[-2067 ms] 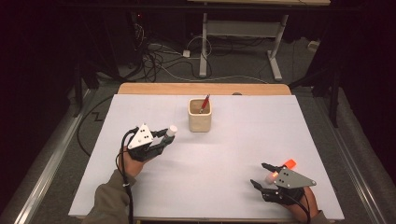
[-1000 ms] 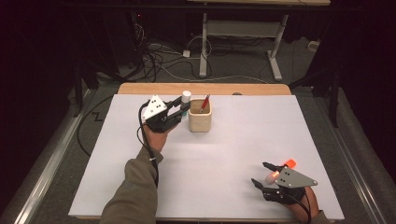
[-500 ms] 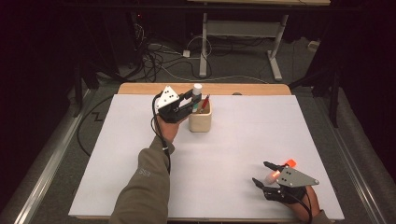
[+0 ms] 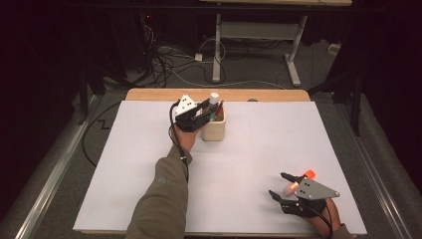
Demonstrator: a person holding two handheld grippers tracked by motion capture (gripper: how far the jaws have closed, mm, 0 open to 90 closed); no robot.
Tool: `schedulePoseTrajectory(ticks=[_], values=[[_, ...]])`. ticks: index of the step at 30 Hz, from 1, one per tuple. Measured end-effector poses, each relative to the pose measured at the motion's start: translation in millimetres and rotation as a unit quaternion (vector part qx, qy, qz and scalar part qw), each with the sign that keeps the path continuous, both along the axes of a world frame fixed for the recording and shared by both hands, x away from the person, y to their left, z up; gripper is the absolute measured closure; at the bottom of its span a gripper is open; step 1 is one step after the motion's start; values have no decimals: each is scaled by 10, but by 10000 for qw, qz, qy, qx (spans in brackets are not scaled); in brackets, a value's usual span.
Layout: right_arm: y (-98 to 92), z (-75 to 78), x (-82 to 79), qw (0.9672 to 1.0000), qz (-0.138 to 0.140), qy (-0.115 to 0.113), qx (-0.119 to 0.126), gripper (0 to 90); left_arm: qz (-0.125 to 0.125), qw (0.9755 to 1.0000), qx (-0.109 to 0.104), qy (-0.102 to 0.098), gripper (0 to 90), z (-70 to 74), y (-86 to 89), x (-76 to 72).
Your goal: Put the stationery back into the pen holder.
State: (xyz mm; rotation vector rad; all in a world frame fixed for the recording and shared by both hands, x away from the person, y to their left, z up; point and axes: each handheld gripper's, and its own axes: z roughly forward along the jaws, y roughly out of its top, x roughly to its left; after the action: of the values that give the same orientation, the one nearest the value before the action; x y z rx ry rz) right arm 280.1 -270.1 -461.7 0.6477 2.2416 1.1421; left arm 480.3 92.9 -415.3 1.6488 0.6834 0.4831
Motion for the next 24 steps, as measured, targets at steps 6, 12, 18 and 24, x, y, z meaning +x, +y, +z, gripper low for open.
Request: schedulePoseTrajectory(ticks=[6, 12, 18, 24], values=[[3, 1, -3, 10000, 9, -1, -10, 325, 3, 9999, 64, 137, 638, -46, 9, 2], [14, 1, -5, 10000, 3, -20, -13, 325, 20, 9997, 147, 184, 637, -70, 2, -10], [-1, 8, -6, 10000, -45, -22, 29, 320, -13, 9996, 150, 226, 635, -94, 28, -23], [-9, 10, -3, 10000, -41, -15, 34, 320, 9, 9995, 189, 268, 612, -93, 90, -31]])
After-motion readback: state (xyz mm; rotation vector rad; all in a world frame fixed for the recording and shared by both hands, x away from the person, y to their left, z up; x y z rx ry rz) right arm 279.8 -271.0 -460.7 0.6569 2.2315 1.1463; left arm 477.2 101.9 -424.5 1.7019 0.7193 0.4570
